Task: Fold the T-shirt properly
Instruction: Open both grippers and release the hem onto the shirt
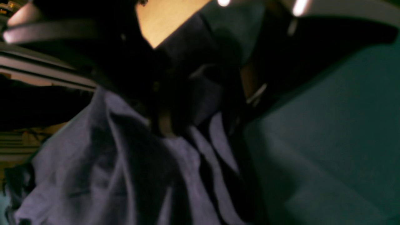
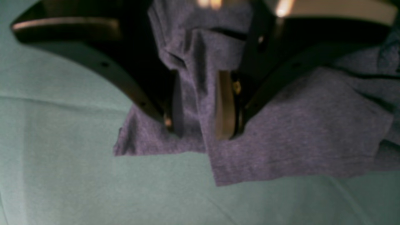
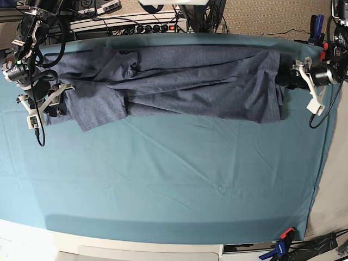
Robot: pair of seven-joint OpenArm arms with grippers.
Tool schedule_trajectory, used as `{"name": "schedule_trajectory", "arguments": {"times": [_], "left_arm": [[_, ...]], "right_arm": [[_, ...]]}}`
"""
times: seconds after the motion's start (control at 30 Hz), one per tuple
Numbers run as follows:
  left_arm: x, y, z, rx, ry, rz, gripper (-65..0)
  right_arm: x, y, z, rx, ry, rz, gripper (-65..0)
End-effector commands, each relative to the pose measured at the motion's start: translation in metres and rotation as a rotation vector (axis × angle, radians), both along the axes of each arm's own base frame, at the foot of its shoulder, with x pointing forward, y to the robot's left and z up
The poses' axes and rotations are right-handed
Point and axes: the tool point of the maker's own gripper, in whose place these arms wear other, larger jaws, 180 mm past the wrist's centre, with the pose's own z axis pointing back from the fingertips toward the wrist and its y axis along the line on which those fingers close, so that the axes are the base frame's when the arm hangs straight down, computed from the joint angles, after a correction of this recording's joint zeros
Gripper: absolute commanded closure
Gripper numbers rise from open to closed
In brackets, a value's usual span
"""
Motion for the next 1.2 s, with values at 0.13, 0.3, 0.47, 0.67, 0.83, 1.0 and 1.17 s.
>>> {"name": "schedule_trajectory", "arguments": {"times": [0.13,0.3,0.47,0.67,0.83,1.0,1.17], "left_arm": [[0.003,-0.004,0.003,-0.014,-0.013,0.002,-25.8],[0.009,-0.008,0.006,-0.028,-0.031,0.006,-25.8],[0.023,-0.014,0.013,-0.044,-0.07,0.003,-25.8],[0.024,-0.015,0.013,-0.046,-0.073,0.003,-25.8],[0.024,-0.015,0.014,-0.047,-0.074,0.004,-25.8],[0.024,-0.016,0.015,-0.059,-0.072,0.004,-25.8],[0.023,-0.018,0.016,-0.076,-0.069,0.006,-25.8]], "right_arm": [[0.008,-0.002,0.014,-0.008,-0.048,0.008,-18.7],[0.008,0.0,0.014,0.0,-0.051,0.01,-18.7],[0.008,0.002,0.015,0.014,-0.054,0.013,-18.7],[0.008,0.002,0.015,0.013,-0.053,0.013,-18.7],[0.008,0.002,0.015,0.013,-0.052,0.013,-18.7],[0.008,0.002,0.015,0.013,-0.053,0.013,-18.7],[0.008,0.002,0.015,0.013,-0.052,0.013,-18.7]]}}
